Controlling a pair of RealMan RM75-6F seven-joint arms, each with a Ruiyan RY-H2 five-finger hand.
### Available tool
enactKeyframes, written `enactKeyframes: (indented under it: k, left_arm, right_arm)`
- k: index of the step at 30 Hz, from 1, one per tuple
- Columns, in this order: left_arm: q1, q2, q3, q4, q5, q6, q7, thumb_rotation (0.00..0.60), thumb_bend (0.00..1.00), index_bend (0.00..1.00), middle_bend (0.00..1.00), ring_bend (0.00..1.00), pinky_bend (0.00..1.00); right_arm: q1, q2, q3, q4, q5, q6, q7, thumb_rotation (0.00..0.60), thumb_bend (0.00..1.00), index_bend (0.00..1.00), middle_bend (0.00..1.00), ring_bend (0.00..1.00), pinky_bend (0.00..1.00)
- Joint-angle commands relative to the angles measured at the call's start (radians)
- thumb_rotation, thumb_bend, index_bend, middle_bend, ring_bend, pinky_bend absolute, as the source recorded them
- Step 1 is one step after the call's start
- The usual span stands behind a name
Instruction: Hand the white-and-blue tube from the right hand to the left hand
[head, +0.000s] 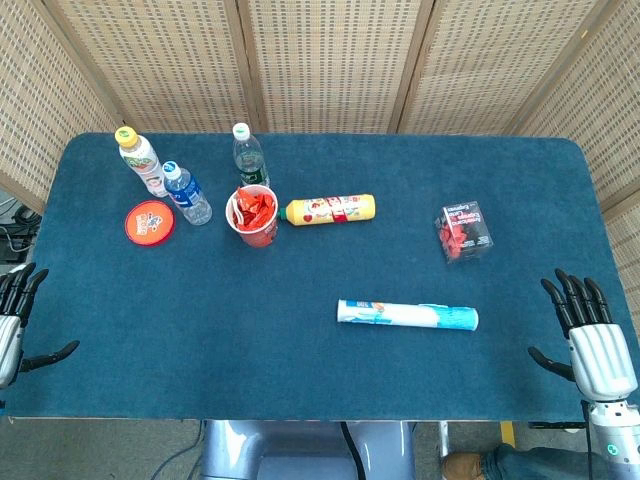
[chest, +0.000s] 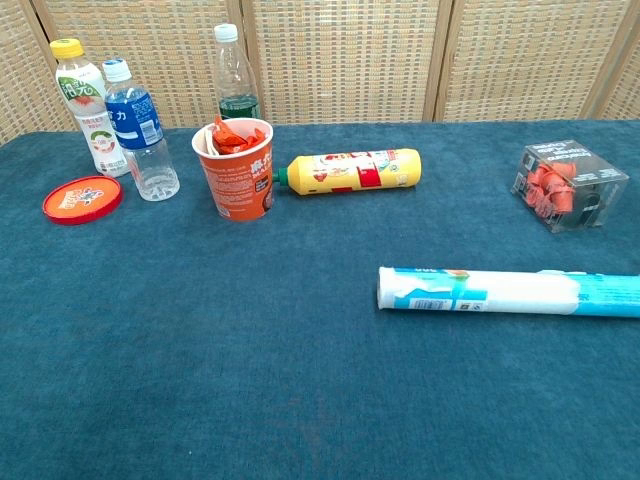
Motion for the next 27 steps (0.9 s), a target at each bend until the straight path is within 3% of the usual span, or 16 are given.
enactKeyframes:
  k: [1, 9, 18, 23, 27]
  left_arm:
    - [-0.001, 0.0, 0.0, 0.001, 0.001, -0.002, -0.001, 0.6, 0.0, 0.0, 0.0, 0.0, 0.0]
    - [-0.008, 0.002, -0.002, -0.001, 0.001, -0.012, -0.005, 0.6, 0.0, 0.0, 0.0, 0.0, 0.0]
    - [-0.029, -0.009, -0.003, 0.015, 0.005, -0.043, 0.005, 0.6, 0.0, 0.0, 0.0, 0.0, 0.0]
    - [-0.032, -0.016, -0.004, 0.007, -0.001, -0.049, 0.029, 0.6, 0.0, 0.0, 0.0, 0.0, 0.0]
    - [-0.037, -0.019, -0.004, 0.004, -0.011, -0.062, 0.043, 0.6, 0.0, 0.0, 0.0, 0.0, 0.0]
  right_arm:
    - [-0.001, 0.001, -0.001, 0.0, -0.001, 0.001, 0.0, 0.6, 0.0, 0.0, 0.0, 0.0, 0.0]
    - [0.014, 0.004, -0.01, -0.002, -0.007, -0.033, 0.01, 0.6, 0.0, 0.0, 0.0, 0.0, 0.0]
    - [0.146, -0.03, -0.002, -0.049, -0.039, -0.222, -0.098, 0.6, 0.0, 0.0, 0.01, 0.0, 0.0]
    - [0.229, -0.062, 0.022, -0.123, 0.0, -0.359, -0.193, 0.6, 0.0, 0.15, 0.16, 0.11, 0.05]
    - [0.274, -0.124, 0.054, -0.155, 0.097, -0.451, -0.331, 0.6, 0.0, 0.22, 0.2, 0.15, 0.1]
